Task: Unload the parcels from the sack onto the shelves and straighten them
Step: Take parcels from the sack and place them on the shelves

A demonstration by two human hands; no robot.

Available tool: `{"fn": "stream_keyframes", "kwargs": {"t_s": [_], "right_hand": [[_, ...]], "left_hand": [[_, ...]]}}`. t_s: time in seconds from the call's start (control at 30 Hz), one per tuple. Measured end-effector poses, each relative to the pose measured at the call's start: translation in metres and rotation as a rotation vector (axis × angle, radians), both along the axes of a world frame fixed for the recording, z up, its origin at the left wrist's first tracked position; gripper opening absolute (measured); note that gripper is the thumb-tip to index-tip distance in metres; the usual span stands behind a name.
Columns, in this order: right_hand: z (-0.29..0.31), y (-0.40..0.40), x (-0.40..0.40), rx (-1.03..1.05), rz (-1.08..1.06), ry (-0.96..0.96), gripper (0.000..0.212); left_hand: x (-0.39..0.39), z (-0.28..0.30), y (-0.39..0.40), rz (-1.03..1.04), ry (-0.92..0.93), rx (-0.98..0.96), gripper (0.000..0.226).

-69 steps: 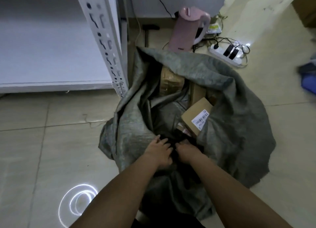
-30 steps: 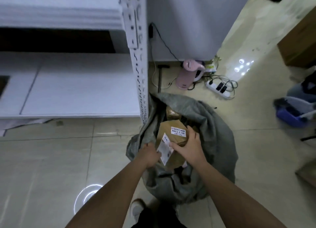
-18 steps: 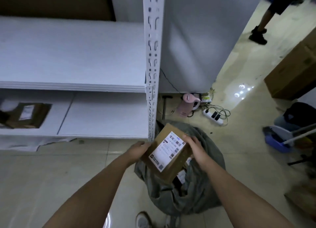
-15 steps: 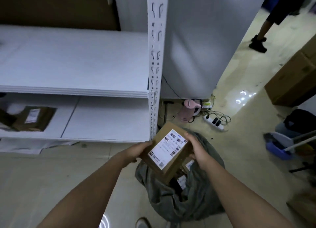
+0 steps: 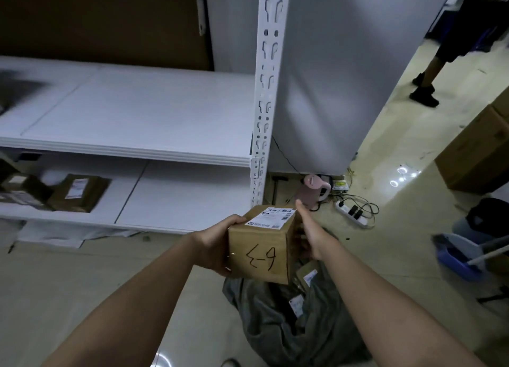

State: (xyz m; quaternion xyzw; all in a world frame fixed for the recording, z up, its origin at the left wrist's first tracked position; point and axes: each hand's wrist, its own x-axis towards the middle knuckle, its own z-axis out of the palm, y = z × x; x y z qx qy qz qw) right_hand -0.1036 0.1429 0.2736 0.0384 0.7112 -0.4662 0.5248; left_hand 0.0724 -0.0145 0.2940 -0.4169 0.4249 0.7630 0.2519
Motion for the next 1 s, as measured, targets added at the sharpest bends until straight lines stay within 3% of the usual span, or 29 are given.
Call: {"fn": "stream_keyframes", "kwargs": {"t_s": [0.17,0.33,0.57,0.7,0.8,0.9,1.0], "right_hand": [[0.010,-0.006,0.006,-0.055,0.062,-0.072,0.090],[0.025,-0.012,0.005,-0.066,0.111,-0.118,0.066],[0.050,-0.058,0.016,-0.090,0.364,-0.125,0.089],[0.057,-0.101,0.045,-0.023,0.524,0.019,0.074],[0.055,-0.133,0.075,-0.038,0.604,0.273,0.085],[0.060,-0.162,0.115,0.012,0.842,0.781,0.090],[0.071,-0.191,0.165,-0.043,1.063,1.246,0.089]], "left_hand": [[-0.004,0.013,-0.001,0.116,-0.077,0.063,0.074],[-0.006,0.019,0.001,0.302,-0.038,0.140,0.069],[0.016,0.022,-0.001,0.571,-0.020,0.019,0.069],[0.042,0.022,-0.007,0.724,0.033,0.019,0.063],[0.070,0.025,-0.024,0.766,-0.040,-0.098,0.065],[0.103,0.028,-0.055,0.798,-0.074,-0.237,0.071],[0.140,0.036,-0.091,0.797,-0.001,-0.207,0.073]]}}
